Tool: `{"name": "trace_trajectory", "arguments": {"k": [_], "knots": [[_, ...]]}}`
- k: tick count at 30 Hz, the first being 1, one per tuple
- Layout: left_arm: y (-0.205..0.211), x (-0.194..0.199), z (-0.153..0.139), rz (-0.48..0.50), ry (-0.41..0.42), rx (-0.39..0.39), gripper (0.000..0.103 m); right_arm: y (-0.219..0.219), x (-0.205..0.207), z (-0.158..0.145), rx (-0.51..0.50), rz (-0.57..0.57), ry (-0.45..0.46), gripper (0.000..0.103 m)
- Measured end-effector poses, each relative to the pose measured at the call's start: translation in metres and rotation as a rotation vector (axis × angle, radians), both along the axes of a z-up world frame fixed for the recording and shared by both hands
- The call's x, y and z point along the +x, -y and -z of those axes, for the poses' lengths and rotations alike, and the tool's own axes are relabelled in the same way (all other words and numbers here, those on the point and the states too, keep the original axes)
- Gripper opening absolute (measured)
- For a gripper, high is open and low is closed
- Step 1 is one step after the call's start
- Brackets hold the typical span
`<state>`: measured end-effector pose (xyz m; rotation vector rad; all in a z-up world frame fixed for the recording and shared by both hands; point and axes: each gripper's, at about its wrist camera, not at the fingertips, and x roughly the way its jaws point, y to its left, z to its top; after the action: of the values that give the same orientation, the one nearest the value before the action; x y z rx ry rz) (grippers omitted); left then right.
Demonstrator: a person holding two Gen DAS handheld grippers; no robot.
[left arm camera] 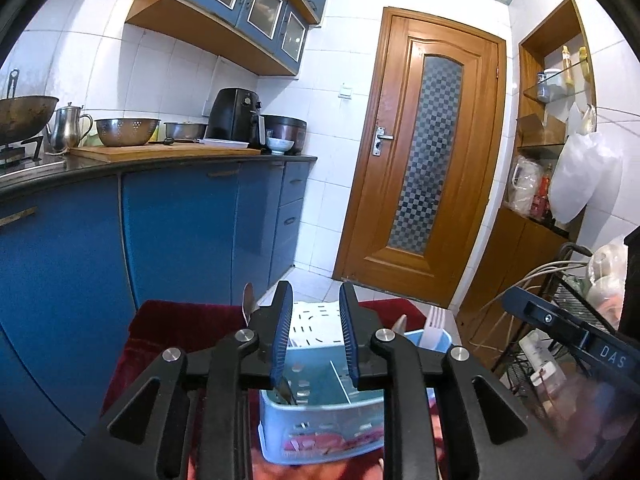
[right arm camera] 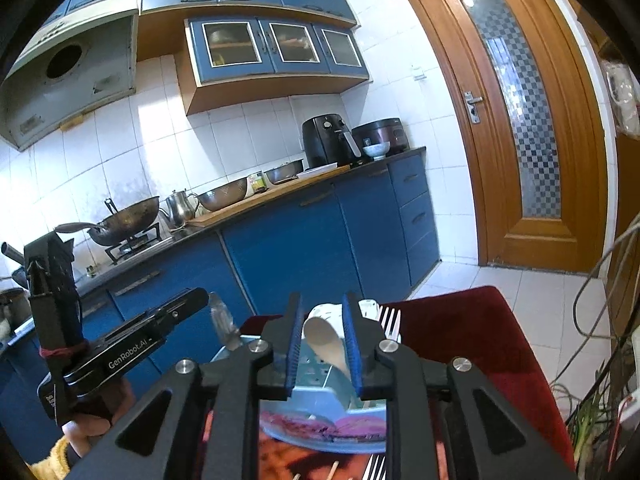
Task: Organize utensils
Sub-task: 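Withdraw both open tools from the holder back over the remaining utensils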
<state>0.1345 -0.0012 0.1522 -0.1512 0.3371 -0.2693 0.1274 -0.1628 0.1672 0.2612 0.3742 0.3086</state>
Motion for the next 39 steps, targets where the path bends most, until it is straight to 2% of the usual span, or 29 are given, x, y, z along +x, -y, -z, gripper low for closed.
{"name": "trace_trajectory", "arguments": {"k": [8, 15, 31, 39], "knots": [[-0.005, -0.035, -0.01, -0.009, -0.01, 0.011, 0.023, 0.006, -0.029, -0.002, -0.003, 0.037, -0.045, 0.022], [-0.005, -0.067, -0.004, -0.012, -0.045, 0.034, 0.023, 0.011, -0.051, 0.009, -0.002, 0.064, -0.117, 0.022], [-0.003, -0.091, 0.061, 0.055, -0.269, 0.021, 0.024, 0.001, -0.074, 0.074, -0.064, 0.062, -0.299, 0.022], [0.001, -0.085, 0.084, 0.04, -0.326, 0.026, 0.023, 0.001, -0.061, 0.117, -0.08, 0.061, -0.426, 0.022]]}}
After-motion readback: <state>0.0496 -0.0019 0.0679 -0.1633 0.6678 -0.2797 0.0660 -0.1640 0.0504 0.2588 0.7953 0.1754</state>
